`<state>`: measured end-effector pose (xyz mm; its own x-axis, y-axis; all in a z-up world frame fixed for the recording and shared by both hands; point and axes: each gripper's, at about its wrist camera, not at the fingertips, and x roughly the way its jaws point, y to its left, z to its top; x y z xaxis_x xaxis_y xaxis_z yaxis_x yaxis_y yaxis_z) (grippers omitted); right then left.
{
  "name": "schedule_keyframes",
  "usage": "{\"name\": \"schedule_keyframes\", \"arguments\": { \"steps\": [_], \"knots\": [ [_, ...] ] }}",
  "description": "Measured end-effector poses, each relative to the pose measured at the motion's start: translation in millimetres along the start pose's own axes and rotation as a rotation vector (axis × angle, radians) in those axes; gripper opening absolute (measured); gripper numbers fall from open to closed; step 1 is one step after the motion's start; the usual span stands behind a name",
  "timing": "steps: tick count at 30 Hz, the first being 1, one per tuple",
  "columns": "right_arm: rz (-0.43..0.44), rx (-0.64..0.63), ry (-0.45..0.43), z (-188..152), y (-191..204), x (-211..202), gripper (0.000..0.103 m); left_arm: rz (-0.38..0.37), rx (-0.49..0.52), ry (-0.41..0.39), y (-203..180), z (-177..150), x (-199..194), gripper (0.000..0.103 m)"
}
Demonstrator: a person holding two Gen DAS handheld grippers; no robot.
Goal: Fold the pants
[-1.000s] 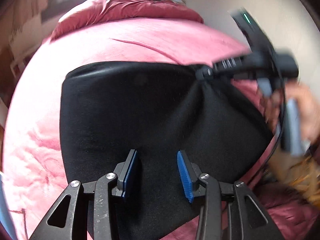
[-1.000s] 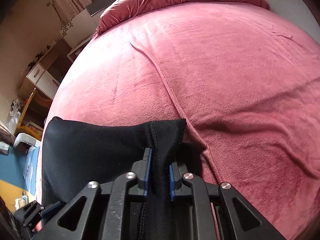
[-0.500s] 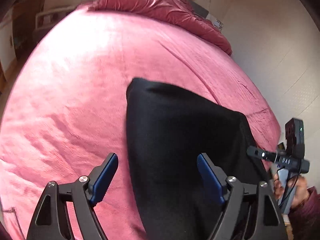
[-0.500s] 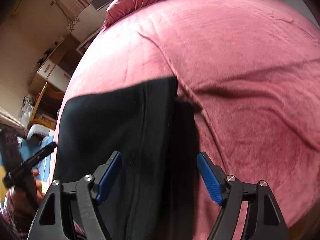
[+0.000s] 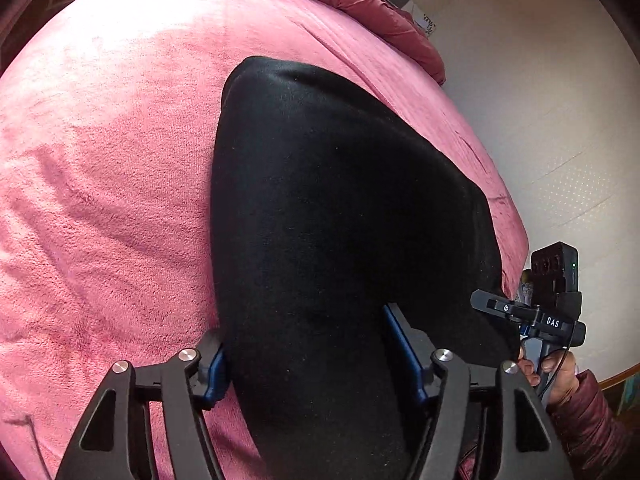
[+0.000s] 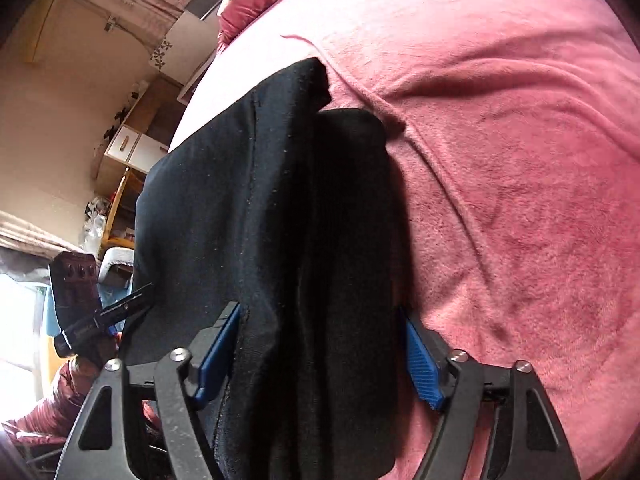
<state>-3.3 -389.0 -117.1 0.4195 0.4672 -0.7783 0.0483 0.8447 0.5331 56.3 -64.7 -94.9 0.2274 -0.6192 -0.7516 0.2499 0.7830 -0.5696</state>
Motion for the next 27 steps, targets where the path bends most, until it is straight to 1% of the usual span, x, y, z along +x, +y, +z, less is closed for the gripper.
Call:
{"name": "schedule_keyframes", "arguments": {
  "steps": [1, 2, 3, 4, 5, 8, 10, 12, 16, 19, 23, 27],
  "knots": [
    [-0.009, -0.01, 0.0, 1, 4, 1, 0.064, -0.006, -0.009, 0.006, 2, 2, 0, 0.062],
    [-0.016, -0.021, 0.001, -1, 7, -2, 0.062, -0.016, -0.016, 0.007, 3, 3, -1, 0.057],
    [-0.025, -0.031, 0.003, -1, 11, -4, 0.058, -0.026, -0.016, 0.004, 4, 4, -3, 0.054],
    [-0.039, -0.046, 0.006, -1, 17, -6, 0.055, -0.033, -0.011, -0.003, 3, 5, -3, 0.049],
    [-0.05, -0.057, 0.007, -2, 20, -6, 0.053, -0.037, -0.005, -0.01, 2, 4, -6, 0.045],
    [-0.071, -0.089, 0.001, 2, 37, -14, 0.046, -0.046, 0.003, -0.039, 1, 2, -15, 0.041],
    [-0.064, -0.107, -0.013, 6, 47, -21, 0.043, -0.057, 0.013, -0.066, 1, 2, -25, 0.04],
    [-0.056, -0.139, -0.024, 10, 60, -27, 0.043, -0.061, 0.026, -0.094, -3, 1, -37, 0.04],
    [-0.02, -0.189, -0.055, 26, 80, -31, 0.043, -0.061, 0.05, -0.173, -1, 10, -67, 0.039],
    [-0.005, -0.226, -0.064, 49, 98, -23, 0.043, -0.039, 0.063, -0.223, 4, 28, -83, 0.04],
    [-0.006, -0.271, -0.06, 87, 121, 1, 0.043, 0.012, 0.045, -0.257, 22, 56, -90, 0.04],
    [0.0, -0.285, -0.048, 126, 141, 27, 0.043, 0.053, 0.009, -0.278, 45, 88, -93, 0.04]
  ]
}}
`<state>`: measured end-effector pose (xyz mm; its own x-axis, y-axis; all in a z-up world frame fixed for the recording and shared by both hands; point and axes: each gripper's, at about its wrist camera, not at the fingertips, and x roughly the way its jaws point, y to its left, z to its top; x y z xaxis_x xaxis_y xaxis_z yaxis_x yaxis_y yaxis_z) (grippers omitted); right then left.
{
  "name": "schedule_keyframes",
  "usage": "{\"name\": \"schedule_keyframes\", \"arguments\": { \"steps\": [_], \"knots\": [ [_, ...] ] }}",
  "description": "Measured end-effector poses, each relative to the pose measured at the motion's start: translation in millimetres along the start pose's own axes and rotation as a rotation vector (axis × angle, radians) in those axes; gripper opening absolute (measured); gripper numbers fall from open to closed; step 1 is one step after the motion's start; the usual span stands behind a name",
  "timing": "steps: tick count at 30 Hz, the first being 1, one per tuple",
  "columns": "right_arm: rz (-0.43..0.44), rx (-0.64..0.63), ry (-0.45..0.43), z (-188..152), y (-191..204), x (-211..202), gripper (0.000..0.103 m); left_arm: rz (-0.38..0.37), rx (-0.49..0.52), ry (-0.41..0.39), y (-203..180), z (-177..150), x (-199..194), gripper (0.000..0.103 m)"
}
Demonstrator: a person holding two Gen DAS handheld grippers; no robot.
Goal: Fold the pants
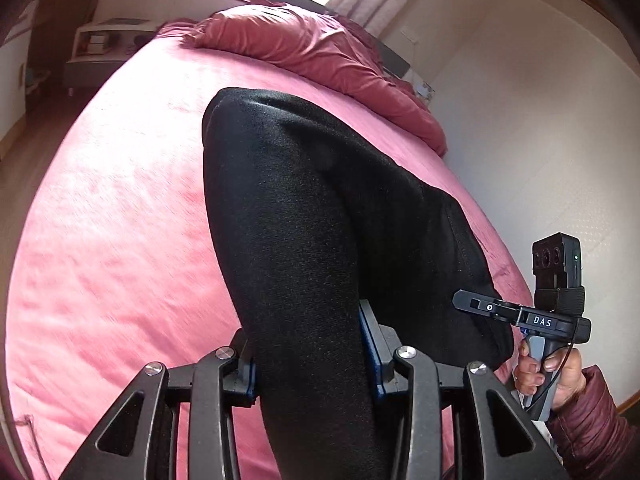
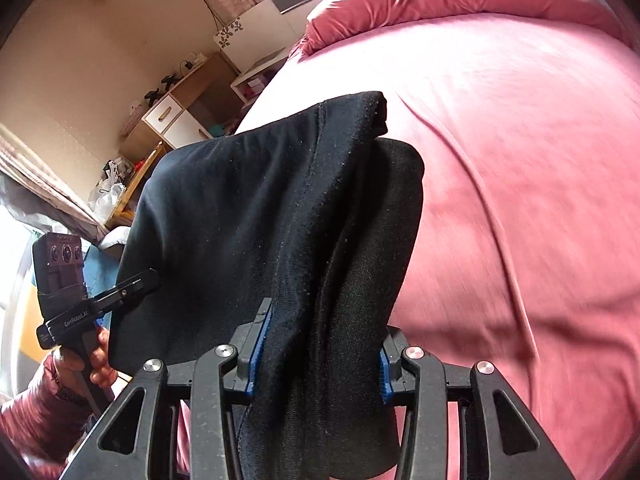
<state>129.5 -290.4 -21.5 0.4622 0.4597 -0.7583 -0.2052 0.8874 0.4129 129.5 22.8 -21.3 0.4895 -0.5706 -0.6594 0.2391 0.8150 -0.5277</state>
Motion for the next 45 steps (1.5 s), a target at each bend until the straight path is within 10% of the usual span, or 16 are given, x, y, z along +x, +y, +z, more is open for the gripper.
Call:
{"name": "schedule_keyframes", "arguments": {
  "steps": [14, 19, 30, 45],
  "knots": [
    [0.016, 0.147, 0.108, 37, -28, 121, 0.06, 0.2, -0.102, 0.079, 77, 30, 78, 0.058],
    [0.032, 0.135, 0.107, 34, -31, 118, 0.061, 0.221, -0.125, 0.064, 79, 27, 81, 0.072],
    [-0.165, 0.046, 0.063, 44, 10, 94, 0.076, 0.411, -0.097, -0.011, 43, 26, 43, 0.071],
    [-0.367, -0.026, -0.15, -3, 70, 15, 0.083, 0.47, -0.03, -0.167, -17, -28, -25, 0.071]
  ]
}}
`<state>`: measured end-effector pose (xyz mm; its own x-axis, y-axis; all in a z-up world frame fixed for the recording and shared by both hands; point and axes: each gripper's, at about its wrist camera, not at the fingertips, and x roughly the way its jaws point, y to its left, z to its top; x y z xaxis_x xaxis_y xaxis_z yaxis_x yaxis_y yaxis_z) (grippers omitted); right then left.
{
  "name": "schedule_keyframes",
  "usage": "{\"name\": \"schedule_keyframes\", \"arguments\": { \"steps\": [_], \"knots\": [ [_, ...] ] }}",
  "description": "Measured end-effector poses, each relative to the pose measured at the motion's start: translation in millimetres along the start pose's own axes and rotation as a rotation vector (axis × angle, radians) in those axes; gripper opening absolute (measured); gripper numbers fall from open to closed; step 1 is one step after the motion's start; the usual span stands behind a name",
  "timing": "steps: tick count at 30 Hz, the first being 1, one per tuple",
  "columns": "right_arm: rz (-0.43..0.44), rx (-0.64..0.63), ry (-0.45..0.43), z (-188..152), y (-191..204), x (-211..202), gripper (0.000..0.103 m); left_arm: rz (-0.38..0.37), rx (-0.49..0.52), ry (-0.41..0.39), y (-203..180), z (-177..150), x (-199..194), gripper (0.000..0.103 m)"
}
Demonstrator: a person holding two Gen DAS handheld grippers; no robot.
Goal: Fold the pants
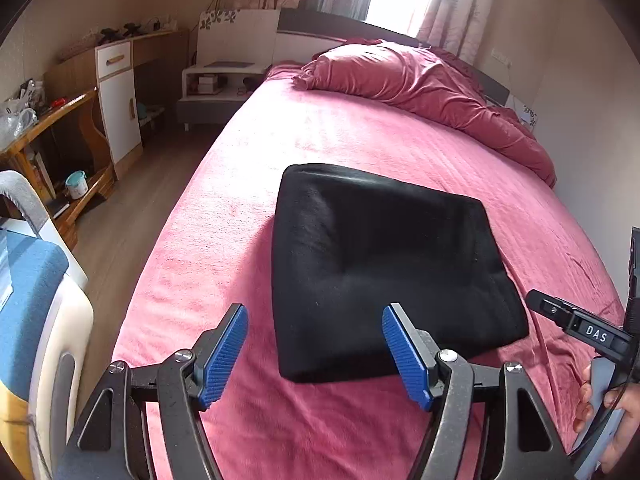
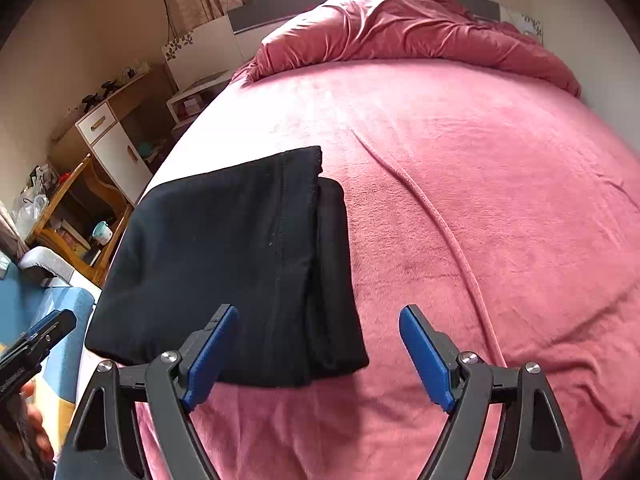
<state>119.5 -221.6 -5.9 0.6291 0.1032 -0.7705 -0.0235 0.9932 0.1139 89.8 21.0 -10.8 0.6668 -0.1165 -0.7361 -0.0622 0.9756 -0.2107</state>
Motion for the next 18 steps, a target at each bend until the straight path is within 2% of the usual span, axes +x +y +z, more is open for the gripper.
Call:
{"name": "schedule_keyframes", "arguments": {
  "steps": [8, 18],
  "knots": [
    [0.009, -0.032, -0.015, -42, 31, -23, 0.085, 0.022, 0.061, -0.058, -14, -34, -40, 0.071],
    [-0.017, -0.043, -0.043, -78, 49, -40, 0.086, 0.044, 0.071, -0.073, -18, -62, -63, 0.071]
  ]
}}
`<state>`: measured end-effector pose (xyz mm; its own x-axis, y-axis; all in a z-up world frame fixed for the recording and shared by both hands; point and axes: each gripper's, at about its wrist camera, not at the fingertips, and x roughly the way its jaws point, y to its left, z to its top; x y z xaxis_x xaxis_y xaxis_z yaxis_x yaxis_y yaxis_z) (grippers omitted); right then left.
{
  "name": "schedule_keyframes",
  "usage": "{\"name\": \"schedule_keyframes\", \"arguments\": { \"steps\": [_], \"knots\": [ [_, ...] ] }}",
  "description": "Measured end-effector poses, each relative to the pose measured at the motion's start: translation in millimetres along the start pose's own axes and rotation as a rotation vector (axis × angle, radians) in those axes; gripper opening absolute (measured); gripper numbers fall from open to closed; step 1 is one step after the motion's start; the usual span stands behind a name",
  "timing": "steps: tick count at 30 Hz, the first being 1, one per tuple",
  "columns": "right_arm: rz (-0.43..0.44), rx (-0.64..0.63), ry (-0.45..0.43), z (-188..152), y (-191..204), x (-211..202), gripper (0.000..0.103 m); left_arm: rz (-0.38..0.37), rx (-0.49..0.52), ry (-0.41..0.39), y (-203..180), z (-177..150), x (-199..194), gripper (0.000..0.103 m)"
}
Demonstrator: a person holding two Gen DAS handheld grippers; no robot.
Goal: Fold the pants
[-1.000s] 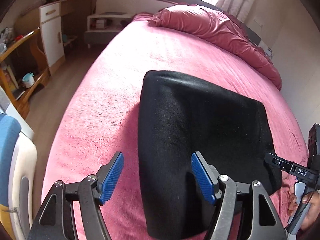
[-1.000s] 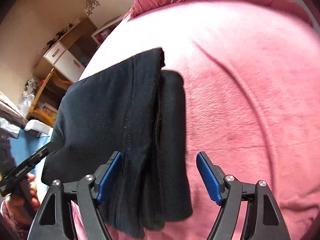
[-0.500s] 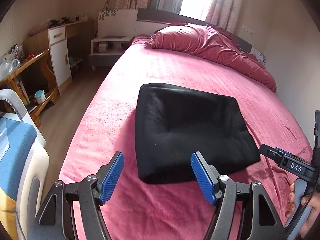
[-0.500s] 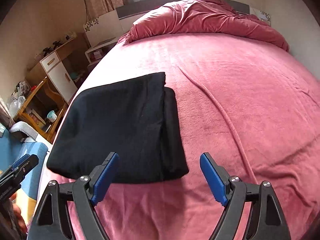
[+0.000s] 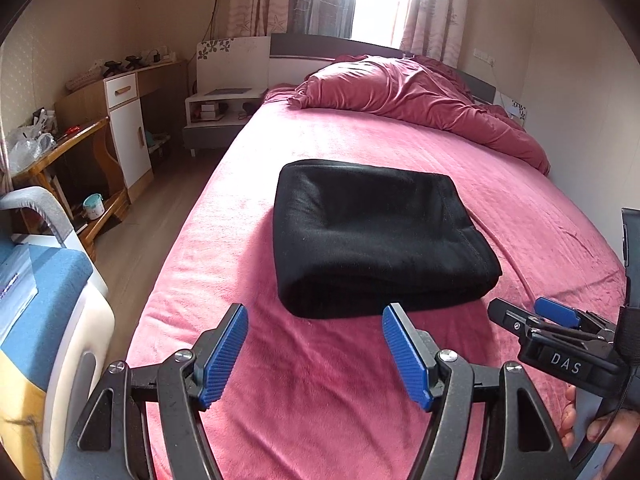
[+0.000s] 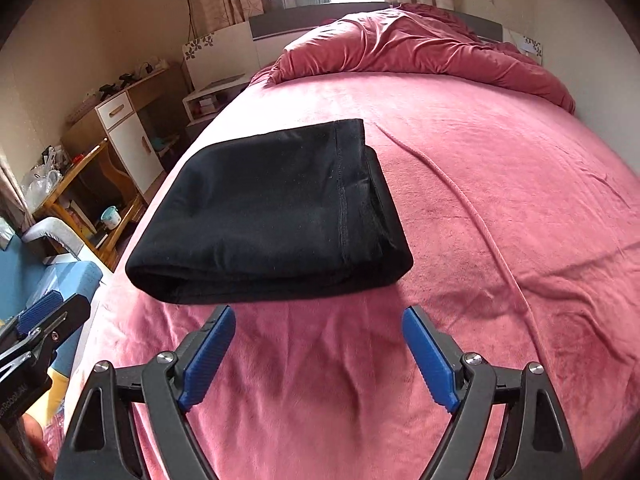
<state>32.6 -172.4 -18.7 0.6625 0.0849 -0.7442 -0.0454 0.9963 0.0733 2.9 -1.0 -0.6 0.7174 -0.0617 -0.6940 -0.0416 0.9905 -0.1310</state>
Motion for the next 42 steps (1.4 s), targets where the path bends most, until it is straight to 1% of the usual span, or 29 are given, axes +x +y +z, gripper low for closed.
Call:
{"name": "schedule_keyframes", "arguments": {
  "steps": [6, 12, 15, 30, 42],
  "knots": [
    [-0.011, -0.012, 0.005, -10, 5, -6, 0.086, 0.012, 0.019, -0.013, -1, -7, -8, 0.071],
    [-0.016, -0.03, 0.001, -12, 9, -8, 0.086, 0.011, 0.027, -0.016, -2, -9, -10, 0.071],
    [-0.018, -0.033, 0.001, -12, 9, -10, 0.086, 0.033, 0.033, -0.007, -3, -9, -8, 0.072],
    [-0.018, -0.024, 0.011, -16, 8, -7, 0.087, 0.047, 0.03, 0.002, -3, -10, -6, 0.072],
    [-0.017, -0.022, 0.015, -19, 8, -7, 0.087, 0.041, 0.023, 0.006, -3, -11, -6, 0.072]
  ]
}}
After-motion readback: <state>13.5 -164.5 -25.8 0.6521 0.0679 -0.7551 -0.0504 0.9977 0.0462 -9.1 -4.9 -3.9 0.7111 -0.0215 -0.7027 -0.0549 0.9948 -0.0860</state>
